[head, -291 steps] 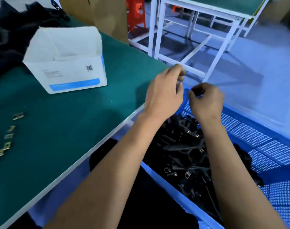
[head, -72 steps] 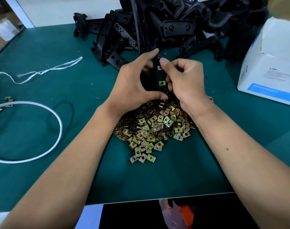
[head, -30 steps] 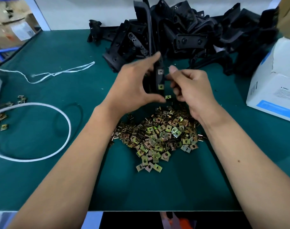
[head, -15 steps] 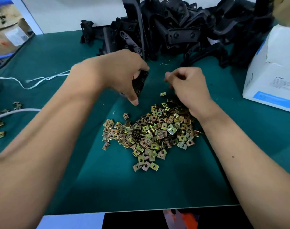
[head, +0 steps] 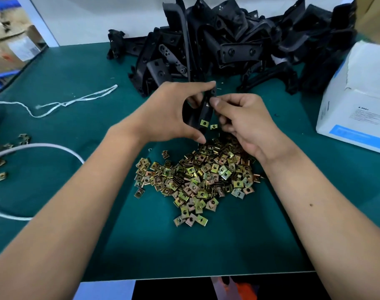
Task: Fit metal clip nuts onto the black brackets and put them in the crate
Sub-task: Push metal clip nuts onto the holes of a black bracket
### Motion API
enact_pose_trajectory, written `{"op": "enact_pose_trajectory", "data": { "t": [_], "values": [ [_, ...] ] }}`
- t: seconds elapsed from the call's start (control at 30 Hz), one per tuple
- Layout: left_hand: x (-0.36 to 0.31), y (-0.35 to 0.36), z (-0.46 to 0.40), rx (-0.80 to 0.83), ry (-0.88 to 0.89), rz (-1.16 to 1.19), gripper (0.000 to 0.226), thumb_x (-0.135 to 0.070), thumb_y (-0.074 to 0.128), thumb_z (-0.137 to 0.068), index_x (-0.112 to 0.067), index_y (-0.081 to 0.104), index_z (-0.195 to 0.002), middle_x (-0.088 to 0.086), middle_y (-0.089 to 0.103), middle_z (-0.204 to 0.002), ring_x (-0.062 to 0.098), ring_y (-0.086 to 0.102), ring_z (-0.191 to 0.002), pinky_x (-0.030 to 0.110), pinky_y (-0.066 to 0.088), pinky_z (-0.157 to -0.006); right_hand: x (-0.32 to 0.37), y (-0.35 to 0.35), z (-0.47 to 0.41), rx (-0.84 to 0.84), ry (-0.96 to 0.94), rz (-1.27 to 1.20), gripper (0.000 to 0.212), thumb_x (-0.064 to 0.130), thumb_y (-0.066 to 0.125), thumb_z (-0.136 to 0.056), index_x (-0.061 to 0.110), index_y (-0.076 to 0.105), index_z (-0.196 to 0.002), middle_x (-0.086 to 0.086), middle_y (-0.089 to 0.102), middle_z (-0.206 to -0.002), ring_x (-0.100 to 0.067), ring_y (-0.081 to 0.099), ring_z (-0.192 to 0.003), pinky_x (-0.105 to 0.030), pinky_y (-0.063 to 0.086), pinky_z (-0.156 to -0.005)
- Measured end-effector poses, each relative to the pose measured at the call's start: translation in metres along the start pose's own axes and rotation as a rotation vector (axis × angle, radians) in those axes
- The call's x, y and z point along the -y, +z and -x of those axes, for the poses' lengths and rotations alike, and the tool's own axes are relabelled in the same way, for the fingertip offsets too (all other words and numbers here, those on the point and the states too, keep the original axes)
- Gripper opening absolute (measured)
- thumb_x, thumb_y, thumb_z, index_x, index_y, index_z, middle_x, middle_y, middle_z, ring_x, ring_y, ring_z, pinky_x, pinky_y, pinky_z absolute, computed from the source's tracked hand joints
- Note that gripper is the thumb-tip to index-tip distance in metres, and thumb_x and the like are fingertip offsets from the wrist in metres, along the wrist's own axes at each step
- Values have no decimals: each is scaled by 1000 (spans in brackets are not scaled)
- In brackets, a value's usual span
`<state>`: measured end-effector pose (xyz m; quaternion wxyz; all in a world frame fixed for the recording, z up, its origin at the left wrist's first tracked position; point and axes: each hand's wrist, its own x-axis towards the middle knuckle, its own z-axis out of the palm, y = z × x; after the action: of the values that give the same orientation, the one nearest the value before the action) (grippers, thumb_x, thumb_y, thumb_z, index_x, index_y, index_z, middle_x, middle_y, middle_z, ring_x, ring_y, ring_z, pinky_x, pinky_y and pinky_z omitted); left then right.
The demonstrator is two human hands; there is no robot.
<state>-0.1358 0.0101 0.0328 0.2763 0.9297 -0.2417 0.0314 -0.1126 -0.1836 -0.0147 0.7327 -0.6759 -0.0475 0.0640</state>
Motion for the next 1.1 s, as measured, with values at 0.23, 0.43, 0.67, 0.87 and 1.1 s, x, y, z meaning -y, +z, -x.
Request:
{"op": "enact_pose_trajectory", "data": {
  "t": [0.23,0.43,0.67,0.87,1.1],
  "values": [
    [22,6,27,-175,-95,143,113,-39,99,-57,-22,45,-154,-4,67,-116,13,64,-112,36,47,-110,-2,0,-2,51,-18,216,14,18,65,-101,14,72,-89,7,61,-64,-6,52,-58,-16,39,-45],
    [34,-23,48,-602,-299,89,115,-46,96,-61,-18,39,-157,-4,67,-114,13,65,-107,31,51,-104,9,43,3,267,-58,143,16,7,65,-99,12,69,-113,-3,79,-89,-14,73,-74,-25,54,-56],
    [32,-27,36,-727,-313,65,119,-55,92,-60,-18,36,-159,-11,64,-106,8,62,-102,24,51,-100,15,4,-10,85,-206,634,14,14,70,-97,20,77,-108,6,77,-92,-10,72,-82,-18,52,-69],
    [26,22,2,-500,-278,61,118,-48,95,-63,-20,34,-160,-3,64,-133,11,57,-120,17,39,-102,8,-18,-7,211,-266,1094,9,30,83,-85,25,78,-91,16,64,-80,2,56,-69,-4,36,-57],
    [34,37,2,-418,-195,32,116,-44,96,-64,-25,34,-160,-1,62,-135,11,57,-121,19,38,-105,0,-18,-7,39,-289,859,20,19,76,-91,31,63,-83,10,69,-81,-1,63,-72,-17,49,-69]
  ]
}}
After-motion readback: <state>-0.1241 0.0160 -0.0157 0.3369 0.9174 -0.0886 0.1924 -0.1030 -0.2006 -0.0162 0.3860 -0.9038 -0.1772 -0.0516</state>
